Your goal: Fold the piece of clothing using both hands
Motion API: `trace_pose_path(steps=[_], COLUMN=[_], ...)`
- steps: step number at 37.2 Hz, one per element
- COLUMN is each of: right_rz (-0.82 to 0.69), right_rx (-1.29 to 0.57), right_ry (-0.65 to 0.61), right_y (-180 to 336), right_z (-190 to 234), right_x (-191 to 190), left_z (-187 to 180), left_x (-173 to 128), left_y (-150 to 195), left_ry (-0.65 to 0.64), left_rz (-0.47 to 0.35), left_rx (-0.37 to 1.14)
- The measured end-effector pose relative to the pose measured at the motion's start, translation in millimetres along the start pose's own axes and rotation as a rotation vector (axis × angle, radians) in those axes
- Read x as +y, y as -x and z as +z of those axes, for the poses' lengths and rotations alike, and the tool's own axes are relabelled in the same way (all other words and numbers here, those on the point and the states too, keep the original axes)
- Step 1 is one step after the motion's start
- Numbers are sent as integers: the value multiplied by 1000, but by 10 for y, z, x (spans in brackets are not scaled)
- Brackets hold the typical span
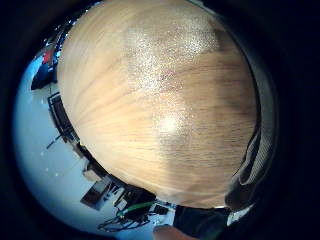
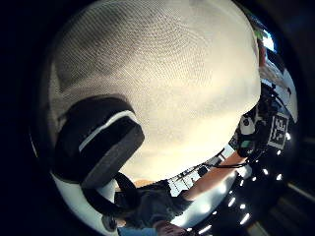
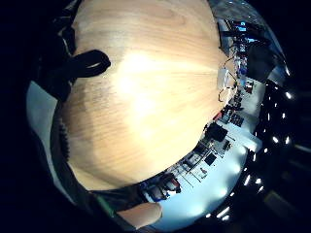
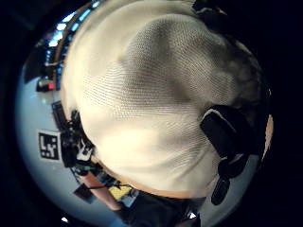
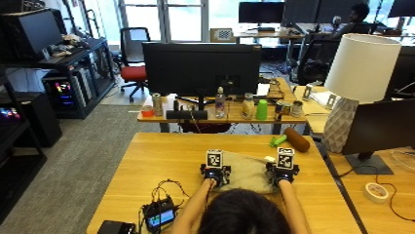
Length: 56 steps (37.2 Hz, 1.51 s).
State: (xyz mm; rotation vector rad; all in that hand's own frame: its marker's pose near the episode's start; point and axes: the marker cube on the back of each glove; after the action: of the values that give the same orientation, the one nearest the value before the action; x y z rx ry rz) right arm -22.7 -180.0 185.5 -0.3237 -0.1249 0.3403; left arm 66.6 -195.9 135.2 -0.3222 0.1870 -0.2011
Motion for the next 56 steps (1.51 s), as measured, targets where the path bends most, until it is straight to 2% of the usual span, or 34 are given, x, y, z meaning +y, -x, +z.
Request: trace_pose_path(steps=[11,23,30,37,40,44,48,53,56], right_rz=[-8,-13,-11,-29,-32,-69,-97,-55,-56], right_rx=[-20,-88,-129,-85,-65,-30,9,60,77], right_ry=[-90,-55,-8,-89,-125,-245,-357,-344,-302], right_y=[25,32,62,297,451,669,860,900,894], right_z=[-24,-64,-383,-891,-1063,-1246,-1409,-1354,-1374], right_x=[-36,69,280,569,663,570,640,230,448], left_z=[-11,-22,-12,-27,-19,-13,-25,-35,-52], left_x=[-19,-20,10,-10,15,21,-44,-49,-21], left_y=[8,3,-7,4,4,0,-17,-3,33], left_ry=[-25,-35,9,-30,-10,2,-48,-70,-74], left_rz=[-7,5,13,14,31,29,45,33,-5], left_rx=[-3,7,3,-3,-7,-1,18,39,39])
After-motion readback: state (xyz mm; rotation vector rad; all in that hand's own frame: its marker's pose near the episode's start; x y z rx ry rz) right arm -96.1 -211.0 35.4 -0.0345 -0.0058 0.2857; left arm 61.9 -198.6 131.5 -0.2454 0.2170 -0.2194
